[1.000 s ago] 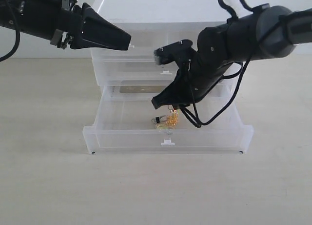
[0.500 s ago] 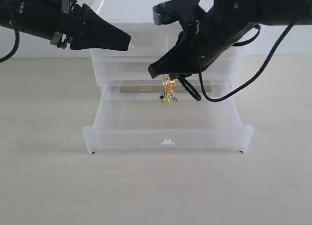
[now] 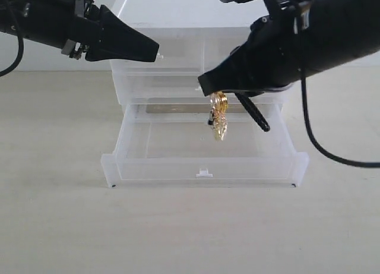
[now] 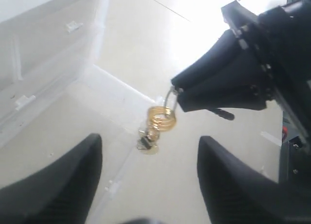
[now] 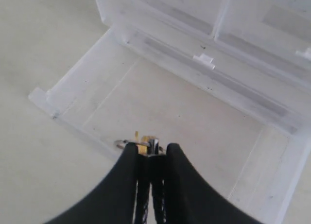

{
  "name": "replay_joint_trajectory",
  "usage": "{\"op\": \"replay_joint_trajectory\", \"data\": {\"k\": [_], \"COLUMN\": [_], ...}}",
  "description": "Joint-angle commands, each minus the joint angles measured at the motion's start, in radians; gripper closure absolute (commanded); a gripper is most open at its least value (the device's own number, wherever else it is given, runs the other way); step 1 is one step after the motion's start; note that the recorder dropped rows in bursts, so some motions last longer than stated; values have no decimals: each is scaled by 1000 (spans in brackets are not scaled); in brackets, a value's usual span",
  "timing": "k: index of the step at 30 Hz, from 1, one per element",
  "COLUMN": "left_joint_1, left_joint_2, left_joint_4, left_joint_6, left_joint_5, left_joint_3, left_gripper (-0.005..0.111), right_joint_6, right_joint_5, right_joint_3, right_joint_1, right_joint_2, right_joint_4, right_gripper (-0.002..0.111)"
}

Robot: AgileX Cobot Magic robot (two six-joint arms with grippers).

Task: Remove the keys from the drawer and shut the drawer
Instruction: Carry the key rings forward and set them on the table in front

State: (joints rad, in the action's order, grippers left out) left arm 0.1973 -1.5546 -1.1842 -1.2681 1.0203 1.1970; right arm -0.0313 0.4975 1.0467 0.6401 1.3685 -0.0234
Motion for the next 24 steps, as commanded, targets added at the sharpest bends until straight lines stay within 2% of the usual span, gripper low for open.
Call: {"op": "replay_joint_trajectory", "data": {"k": [1,8,15,19,21,23,24], "left_joint_1": [-4,-4,-4,-4,-4,-4,-4], "left_joint_2": [8,8,8,8,8,8,8], "left_joint_4": [-2,-5,-8,-21,-31,-31,-31], "left_joint_6": [-8,14,14,14,14,14,14], "left_joint_5": [0,4,4,16,16,20,21], "left_joint_3": [-4,-4,-4,-4,-4,-4,-4], "left_gripper": [52,52,52,52,52,52,52], "right_joint_6": [-15,-63,-75,-75,-75,-75,-72], "right_joint_5": [1,-168,-228,-321,-343,-351,-358], "right_joint_3": [-88,-249,-307,-366,-379,-382,-382], "right_joint_1": [35,111,117,117,120,127,127], "right_joint_2": [-72,-79,-79,-77,-75,-62,-47], "right_joint_4": [-16,-28,-38,-61,-77,-77,-77], "right_gripper": [109,109,109,107,98,81,68]}}
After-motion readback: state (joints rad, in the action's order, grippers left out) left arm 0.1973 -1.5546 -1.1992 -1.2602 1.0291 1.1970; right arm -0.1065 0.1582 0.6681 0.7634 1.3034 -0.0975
